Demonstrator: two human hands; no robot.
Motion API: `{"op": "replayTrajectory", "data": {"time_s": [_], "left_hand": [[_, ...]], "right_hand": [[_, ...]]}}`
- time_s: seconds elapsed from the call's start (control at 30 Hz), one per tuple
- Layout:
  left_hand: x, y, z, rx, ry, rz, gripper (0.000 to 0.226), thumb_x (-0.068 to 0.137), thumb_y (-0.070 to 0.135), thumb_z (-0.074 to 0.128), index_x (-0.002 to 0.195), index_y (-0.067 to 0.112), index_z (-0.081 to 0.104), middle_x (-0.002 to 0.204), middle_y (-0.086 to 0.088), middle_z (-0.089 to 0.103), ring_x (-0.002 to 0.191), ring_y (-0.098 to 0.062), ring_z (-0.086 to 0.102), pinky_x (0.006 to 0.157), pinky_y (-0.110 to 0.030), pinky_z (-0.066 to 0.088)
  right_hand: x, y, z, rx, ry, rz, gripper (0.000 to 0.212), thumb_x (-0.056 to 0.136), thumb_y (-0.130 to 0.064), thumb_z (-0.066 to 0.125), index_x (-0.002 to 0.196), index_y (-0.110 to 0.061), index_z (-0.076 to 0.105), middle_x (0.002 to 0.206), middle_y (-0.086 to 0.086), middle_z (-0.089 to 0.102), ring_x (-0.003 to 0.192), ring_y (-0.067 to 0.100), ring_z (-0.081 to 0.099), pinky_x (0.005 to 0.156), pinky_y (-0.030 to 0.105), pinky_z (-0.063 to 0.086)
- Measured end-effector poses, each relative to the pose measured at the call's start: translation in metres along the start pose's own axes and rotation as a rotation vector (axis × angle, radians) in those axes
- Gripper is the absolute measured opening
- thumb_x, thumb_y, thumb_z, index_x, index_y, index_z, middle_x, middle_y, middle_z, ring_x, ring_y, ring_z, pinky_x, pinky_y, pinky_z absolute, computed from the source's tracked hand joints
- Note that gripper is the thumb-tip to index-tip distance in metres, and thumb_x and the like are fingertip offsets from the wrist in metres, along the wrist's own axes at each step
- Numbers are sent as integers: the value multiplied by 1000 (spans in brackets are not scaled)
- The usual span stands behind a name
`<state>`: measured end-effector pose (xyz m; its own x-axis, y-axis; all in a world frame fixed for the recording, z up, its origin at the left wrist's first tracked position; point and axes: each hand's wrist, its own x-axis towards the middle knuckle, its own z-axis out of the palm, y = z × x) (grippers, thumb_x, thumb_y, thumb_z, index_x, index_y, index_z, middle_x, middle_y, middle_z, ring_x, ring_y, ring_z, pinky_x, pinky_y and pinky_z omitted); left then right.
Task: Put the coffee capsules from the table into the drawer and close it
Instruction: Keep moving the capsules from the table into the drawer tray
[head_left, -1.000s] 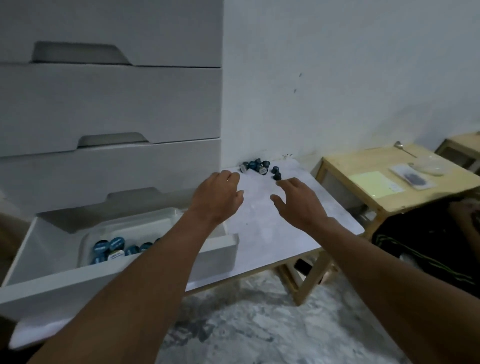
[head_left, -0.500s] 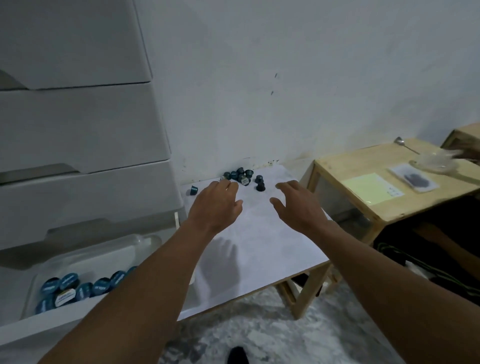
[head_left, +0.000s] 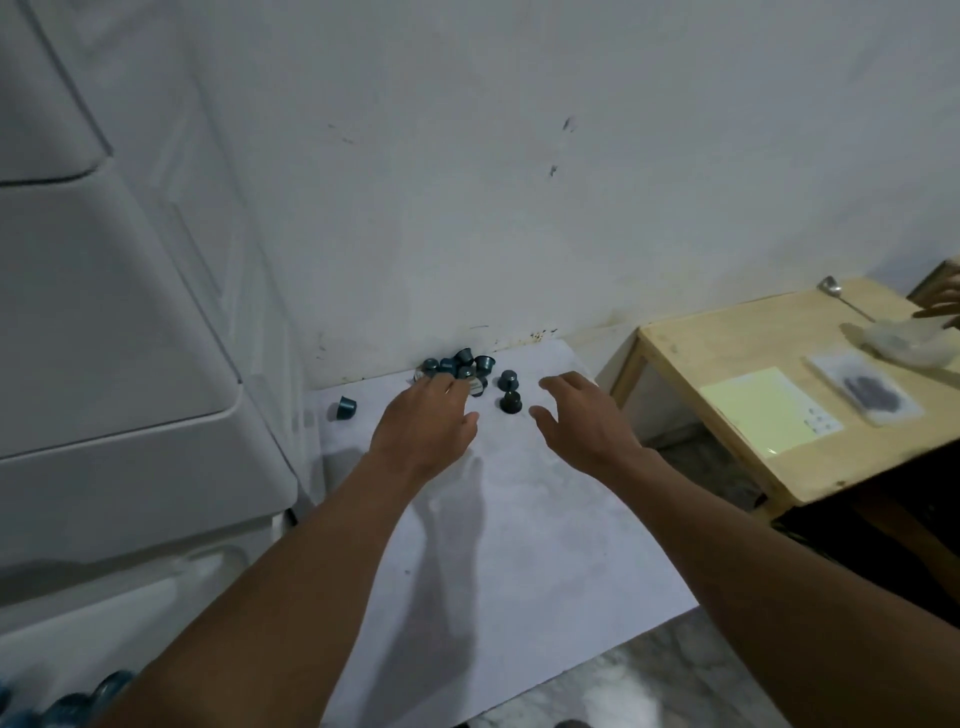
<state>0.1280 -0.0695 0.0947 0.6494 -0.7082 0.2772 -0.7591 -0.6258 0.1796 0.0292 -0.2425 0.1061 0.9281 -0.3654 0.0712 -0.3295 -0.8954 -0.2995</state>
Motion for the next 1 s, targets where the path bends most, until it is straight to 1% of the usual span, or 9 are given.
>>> {"op": "replayTrajectory", "data": {"time_s": [0.13, 0.27, 0.4, 0.57, 0.7, 0.77, 0.87, 0.93, 1.0], "left_hand": [[18, -7, 17, 23, -13, -31, 32, 86, 28, 59, 110, 7, 61, 105, -10, 64, 90, -28, 61, 67, -35, 49], [34, -3, 31, 43, -30, -91, 31, 85, 29, 60, 108, 8, 62, 103, -9, 64, 88, -28, 61, 67, -34, 50], [54, 9, 45, 61, -50, -172, 30, 80, 26, 67, 101, 5, 65, 96, -12, 66, 83, -31, 63, 66, -36, 53], [77, 36, 63, 26, -13, -297, 24, 81, 22, 64, 99, 6, 64, 97, -11, 66, 85, -30, 63, 67, -35, 52], [84, 61, 84, -15, -67, -343, 31, 86, 24, 57, 111, 7, 60, 107, -9, 62, 91, -27, 60, 72, -37, 50], [85, 65, 94, -12, -90, -366, 30, 86, 24, 56, 112, 7, 60, 108, -10, 62, 92, -27, 60, 72, -37, 52], [90, 61, 106, -22, -127, -408, 31, 87, 21, 56, 115, 8, 59, 111, -10, 62, 96, -28, 60, 76, -37, 53], [94, 55, 114, -37, -151, -409, 35, 88, 20, 54, 121, 8, 56, 116, -11, 61, 100, -28, 59, 81, -38, 52], [97, 48, 122, -52, -167, -402, 36, 89, 20, 53, 123, 8, 55, 118, -10, 60, 102, -28, 58, 84, -37, 51]], "right_hand": [[29, 17, 10, 4, -45, -11, 36, 95, -27, 49, 126, -8, 53, 127, 12, 56, 115, 28, 53, 92, 35, 42], [58, 37, 17, 18, -98, -59, 35, 95, -23, 49, 126, -7, 52, 128, 13, 54, 114, 29, 53, 93, 36, 42], [88, 59, 19, 35, -131, -138, 37, 95, -20, 49, 130, -9, 50, 130, 13, 53, 115, 30, 53, 91, 35, 42], [115, 87, 20, 60, -174, -214, 38, 95, -21, 48, 132, -11, 48, 132, 12, 52, 114, 30, 53, 90, 36, 43], [127, 108, 30, 79, -206, -253, 40, 95, -23, 51, 133, -13, 47, 131, 12, 52, 112, 30, 55, 91, 36, 44], [132, 113, 37, 84, -238, -281, 40, 94, -22, 52, 133, -14, 48, 130, 13, 53, 112, 30, 55, 92, 36, 44], [144, 117, 51, 98, -271, -296, 39, 94, -22, 53, 132, -16, 49, 131, 12, 53, 113, 30, 55, 93, 36, 44], [152, 117, 60, 112, -285, -280, 39, 94, -22, 52, 132, -18, 49, 132, 10, 52, 114, 28, 54, 93, 34, 43], [158, 117, 68, 134, -313, -273, 38, 93, -21, 52, 132, -18, 50, 132, 9, 53, 114, 27, 54, 94, 33, 43]]}}
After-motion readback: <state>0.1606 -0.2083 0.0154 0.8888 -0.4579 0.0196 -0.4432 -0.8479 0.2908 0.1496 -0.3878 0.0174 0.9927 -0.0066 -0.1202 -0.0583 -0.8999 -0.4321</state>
